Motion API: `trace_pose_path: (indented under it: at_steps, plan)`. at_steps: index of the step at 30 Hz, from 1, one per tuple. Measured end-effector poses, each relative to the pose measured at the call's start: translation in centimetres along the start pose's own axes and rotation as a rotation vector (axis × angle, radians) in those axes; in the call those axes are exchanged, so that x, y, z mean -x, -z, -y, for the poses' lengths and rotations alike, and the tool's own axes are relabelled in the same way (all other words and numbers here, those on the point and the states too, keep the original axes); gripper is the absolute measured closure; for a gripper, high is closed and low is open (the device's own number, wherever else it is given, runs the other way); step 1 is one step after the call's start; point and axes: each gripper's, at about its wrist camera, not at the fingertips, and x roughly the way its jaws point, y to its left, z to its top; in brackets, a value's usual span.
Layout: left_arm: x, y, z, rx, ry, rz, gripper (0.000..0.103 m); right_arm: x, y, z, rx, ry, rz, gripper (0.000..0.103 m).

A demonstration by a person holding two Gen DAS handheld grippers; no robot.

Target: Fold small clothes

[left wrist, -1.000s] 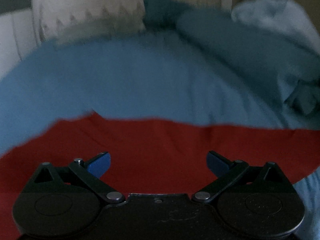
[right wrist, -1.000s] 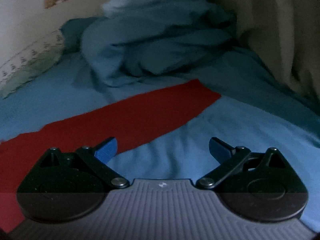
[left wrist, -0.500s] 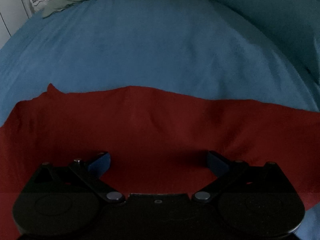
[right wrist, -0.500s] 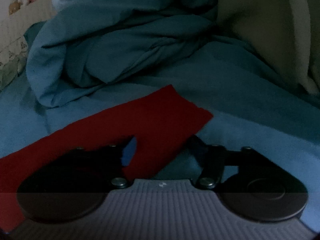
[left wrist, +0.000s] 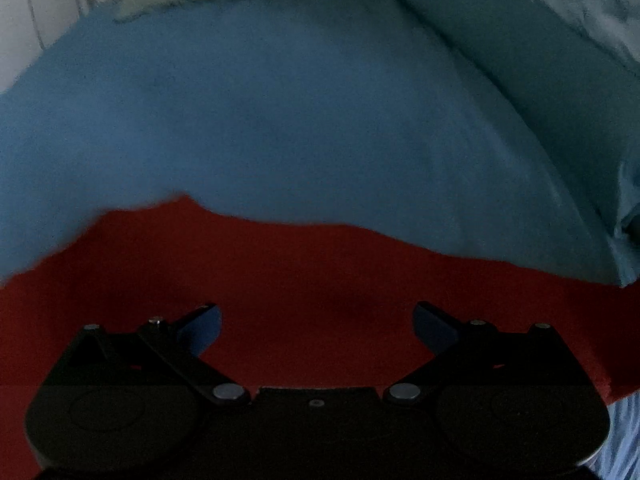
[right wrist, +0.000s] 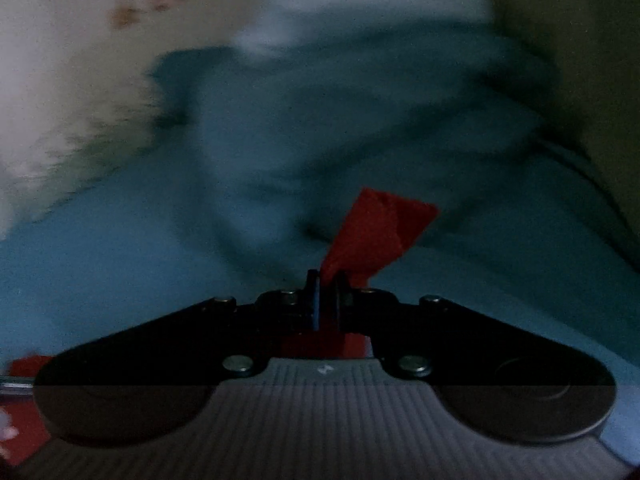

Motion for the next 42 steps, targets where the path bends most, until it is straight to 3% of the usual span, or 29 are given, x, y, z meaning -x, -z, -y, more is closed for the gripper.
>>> trace_pose_path:
  at_steps: [3,6,10,13,17,21,22,24,27,31,33,36,37,39,42]
  plan:
    - [3.9,0.3,-5.1,0.02,-0.043,0.021,0.0,0.9,-1.3,-8.0,0.055,-0.206,0.008,0.081]
    - [7.1,1.7,-10.7,0.064,-0.131,0.035,0.0,1.0,0.1,-17.0,0.12,-0.426,-0.017,0.081]
    - [10.0,5.5,-18.2,0.149,-0.232,0.055,0.0,-1.2,7.2,-27.5,0.222,-0.625,-0.14,0.081]
    - [11.1,9.0,-22.8,0.23,-0.27,0.045,0.0,-4.0,14.7,-32.6,0.302,-0.681,-0.278,0.081]
    - [11.6,12.4,-26.7,0.323,-0.246,0.034,0.0,-5.6,22.3,-36.0,0.434,-0.654,-0.38,0.081]
    - [10.6,12.6,-26.9,0.324,-0.213,0.045,0.0,-5.3,24.1,-36.3,0.495,-0.657,-0.372,0.074]
    - [10.7,12.2,-27.2,0.322,-0.202,0.047,0.0,-5.7,23.7,-36.7,0.508,-0.664,-0.374,0.069]
    - [9.5,11.9,-26.3,0.317,-0.17,0.055,0.0,-5.1,23.8,-36.3,0.53,-0.667,-0.369,0.041]
    - [9.6,11.6,-25.2,0.309,-0.093,0.056,0.0,-4.0,22.6,-35.1,0.548,-0.625,-0.337,0.02]
    - [7.0,10.9,-21.8,0.307,0.043,0.037,0.001,-2.1,20.1,-31.3,0.549,-0.51,-0.31,0.01]
    - [5.6,10.9,-20.5,0.32,0.087,0.022,0.007,-1.2,19.2,-28.8,0.524,-0.426,-0.293,0.001]
    - [3.5,11.1,-19.1,0.347,0.099,-0.008,0.027,0.0,18.9,-25.0,0.474,-0.29,-0.28,0.0]
    - [3.0,11.2,-18.8,0.357,0.093,-0.012,0.036,0.3,19.0,-23.9,0.457,-0.255,-0.282,0.0]
    - [2.5,11.4,-18.4,0.361,0.048,0.017,0.044,0.8,19.5,-22.1,0.427,-0.198,-0.282,0.0]
    - [2.4,10.8,-18.0,0.37,0.008,0.052,0.072,1.4,20.8,-20.2,0.402,-0.116,-0.264,0.0]
